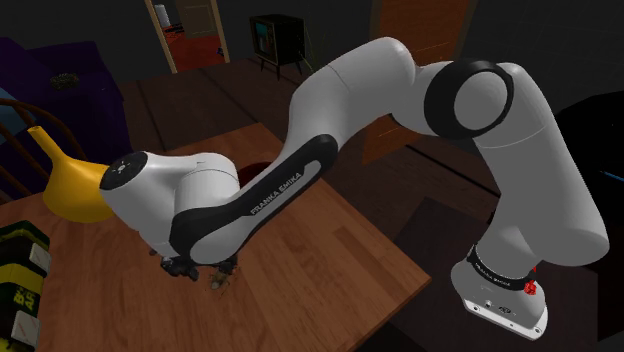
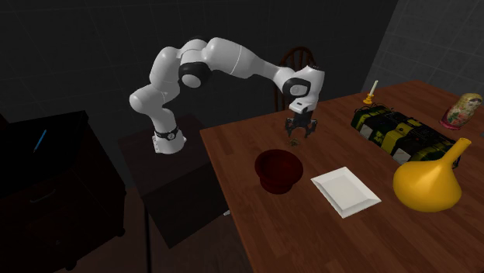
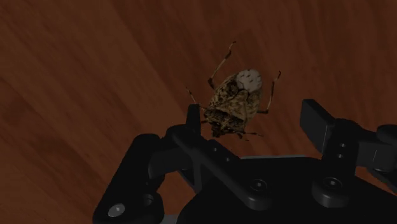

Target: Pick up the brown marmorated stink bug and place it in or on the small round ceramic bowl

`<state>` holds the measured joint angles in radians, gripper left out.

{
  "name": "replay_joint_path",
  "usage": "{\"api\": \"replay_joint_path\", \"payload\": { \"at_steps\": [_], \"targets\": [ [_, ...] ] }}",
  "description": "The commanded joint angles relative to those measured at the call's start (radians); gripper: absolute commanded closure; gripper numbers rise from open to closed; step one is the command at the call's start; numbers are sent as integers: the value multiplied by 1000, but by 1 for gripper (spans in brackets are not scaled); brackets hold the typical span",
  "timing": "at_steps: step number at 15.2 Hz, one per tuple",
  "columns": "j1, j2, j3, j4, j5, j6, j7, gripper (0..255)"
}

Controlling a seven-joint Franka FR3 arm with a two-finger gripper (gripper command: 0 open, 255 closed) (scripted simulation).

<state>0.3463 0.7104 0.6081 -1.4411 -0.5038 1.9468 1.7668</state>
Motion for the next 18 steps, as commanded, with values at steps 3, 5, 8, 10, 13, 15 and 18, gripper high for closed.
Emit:
{"api": "replay_joint_path", "payload": {
  "at_steps": [3,5,8,10,13,15,18],
  "targets": [
    [46,12,-12,72,42,-74,136,0],
    [43,19,-16,55,37,-52,140,0],
    [41,31,-22,34,28,-21,146,0],
    [40,38,-25,24,23,-5,149,0],
    [40,38,-25,24,23,-5,149,0],
    [40,38,-25,24,23,-5,149,0],
    [40,38,-25,24,23,-5,149,255]
  ]
}}
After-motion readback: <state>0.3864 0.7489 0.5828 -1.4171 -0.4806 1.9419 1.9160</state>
